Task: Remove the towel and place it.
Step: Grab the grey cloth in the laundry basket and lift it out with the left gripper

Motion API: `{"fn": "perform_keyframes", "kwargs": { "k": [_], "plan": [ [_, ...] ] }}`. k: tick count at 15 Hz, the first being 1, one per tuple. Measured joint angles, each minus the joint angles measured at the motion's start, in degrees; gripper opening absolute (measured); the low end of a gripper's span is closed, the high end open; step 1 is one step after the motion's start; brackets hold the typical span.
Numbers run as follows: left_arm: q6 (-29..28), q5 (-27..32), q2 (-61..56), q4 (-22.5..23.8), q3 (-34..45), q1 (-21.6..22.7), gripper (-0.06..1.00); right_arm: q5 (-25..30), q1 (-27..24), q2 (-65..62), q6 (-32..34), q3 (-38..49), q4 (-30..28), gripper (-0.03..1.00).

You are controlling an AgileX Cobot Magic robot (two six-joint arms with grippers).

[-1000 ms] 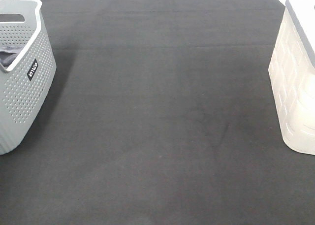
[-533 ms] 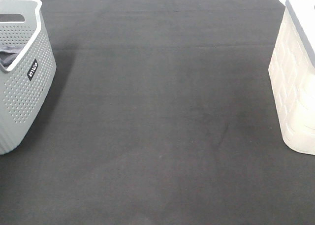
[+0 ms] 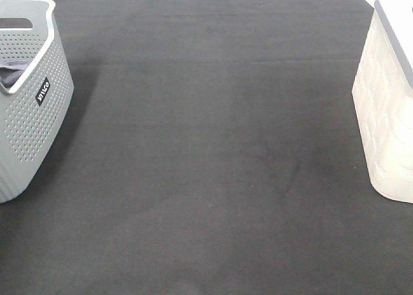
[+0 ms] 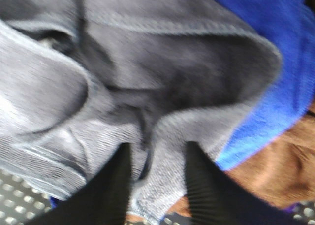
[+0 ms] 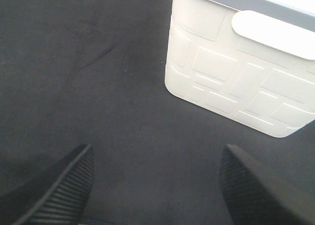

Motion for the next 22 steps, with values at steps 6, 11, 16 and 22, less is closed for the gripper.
{"fn": "perform_keyframes", "kwargs": {
  "k": [6,11,16,22],
  "plan": [
    [-5.5,1.09,0.0,0.57,0.0,0.0,0.12,0.0,0.0,0.0,0.0,0.0,0.06,0.66],
    [-5.5,1.72,-0.86,0.46,0.0,0.0,0.0,0.0,0.0,0.0,0.0,0.0,0.06,0.66],
    [-11.4,5.73,-9.17,-2.35,-8.02,0.0,0.0,0.0,0.0,0.0,0.0,0.0,0.06,0.66],
    [-13.06,5.16,-23.03,-8.82,-9.63,0.0,0.0,0.0,0.0,0.0,0.0,0.0,0.06,0.66]
  ]
}}
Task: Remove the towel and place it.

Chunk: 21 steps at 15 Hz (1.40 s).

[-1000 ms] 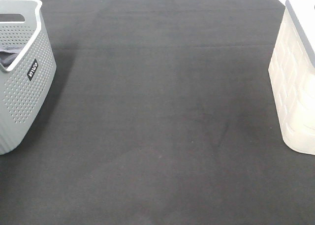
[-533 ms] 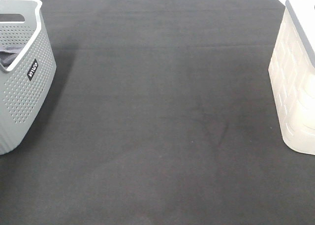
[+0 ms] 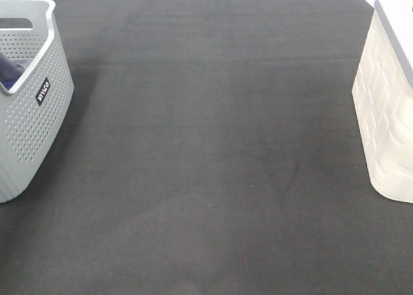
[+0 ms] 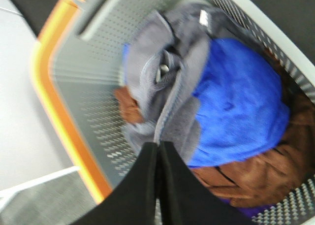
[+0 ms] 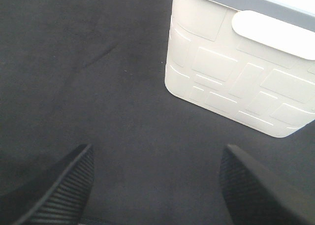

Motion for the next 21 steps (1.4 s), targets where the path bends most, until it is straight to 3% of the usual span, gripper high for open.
{"fn": "perform_keyframes", "kwargs": {
  "k": [4,6,11,15,18,21],
  "plan": [
    [1.83,-13.52,-7.45,-3.38,0.0,0.0,0.0,0.0,0.0,0.0,0.0,0.0,0.0,0.66],
    [4.53,-17.13,-8.77,-9.57,-1.09,0.0,0.0,0.0,0.0,0.0,0.0,0.0,0.0,0.66],
    [15.18,-17.7,-8.82,-26.18,-7.28,0.0,0.0,-0.86,0.0,0.74,-0.06,-0.52,2.23,0.66],
    [20.17,-17.59,-8.88,-37.3,-10.94,0.0,0.0,-6.42,0.0,10.37,-4.47,-4.35,12.15,0.66],
    [25.61,-17.53,-8.48,-50.19,-14.27,-0.4,0.0,-13.18,0.0,19.94,-14.27,-7.28,24.47,0.66],
    [27.22,-17.59,-6.53,-53.34,-18.11,-7.39,0.0,-15.87,0.0,28.71,-28.19,-8.42,35.75,0.66]
  ]
}}
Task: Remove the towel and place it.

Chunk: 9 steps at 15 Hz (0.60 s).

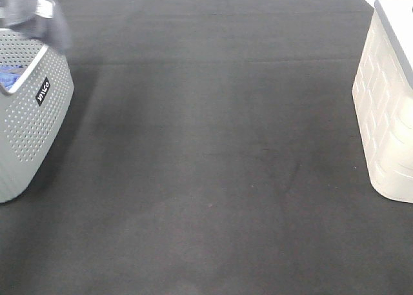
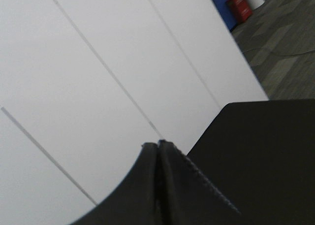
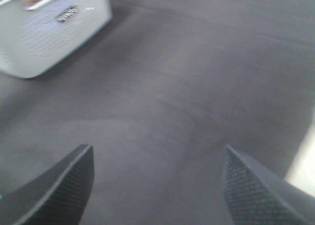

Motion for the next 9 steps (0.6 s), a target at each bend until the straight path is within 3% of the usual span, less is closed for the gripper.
{"fn": "perform_keyframes", "kwargs": {
  "k": [1,2,5,9],
  "plan": [
    [0.06,0.0,0.8,0.4,-0.29,-3.32,0.0,-0.23,0.0,3.15,-4.53,-0.57,4.41,0.66],
    [0.23,0.06,2.69,1.03,-0.29,-8.77,0.0,-0.52,0.0,9.28,-15.81,-2.12,14.84,0.66],
    [0.23,-2.06,5.96,1.89,-0.29,-14.38,0.0,-0.23,0.0,19.94,-33.46,-4.3,29.85,0.66],
    [0.57,-4.53,9.85,2.18,-0.29,-20.97,0.0,3.78,0.0,30.77,-49.1,-5.9,42.4,0.66]
  ]
}}
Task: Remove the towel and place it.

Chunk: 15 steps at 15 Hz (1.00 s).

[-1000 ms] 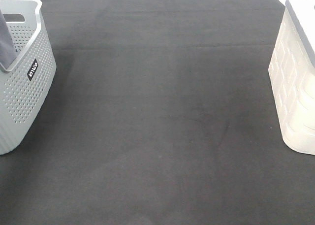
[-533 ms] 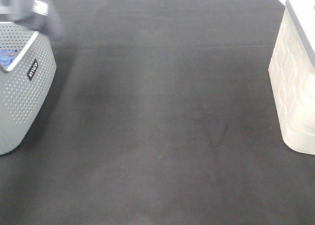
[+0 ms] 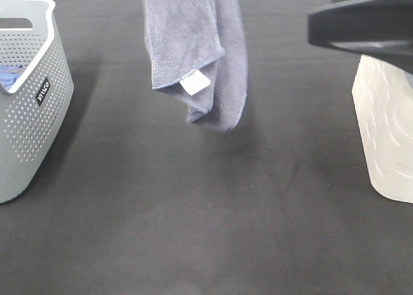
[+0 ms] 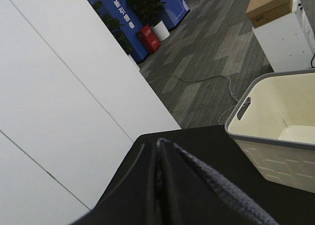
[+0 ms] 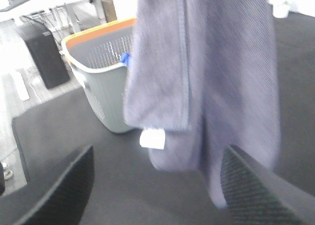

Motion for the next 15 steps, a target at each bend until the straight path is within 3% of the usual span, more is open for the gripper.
{"fn": "perform_keyframes", "kwargs": {
  "k": [5,8,10,15],
  "plan": [
    [1.38,-3.15,3.9,0.17,0.0,-5.1,0.0,3.21,0.11,12.03,-12.03,-0.34,11.69,0.66],
    [1.55,-4.18,4.87,0.17,0.0,-5.96,0.0,0.92,4.3,19.42,-20.45,-0.34,16.56,0.66],
    [1.55,-4.35,5.21,0.17,0.0,-5.96,0.0,-2.01,7.79,24.35,-26.53,-0.63,17.25,0.66],
    [1.55,-2.58,5.21,0.17,0.0,-5.96,0.0,-5.04,9.34,29.85,-29.05,-1.78,17.59,0.66]
  ]
}}
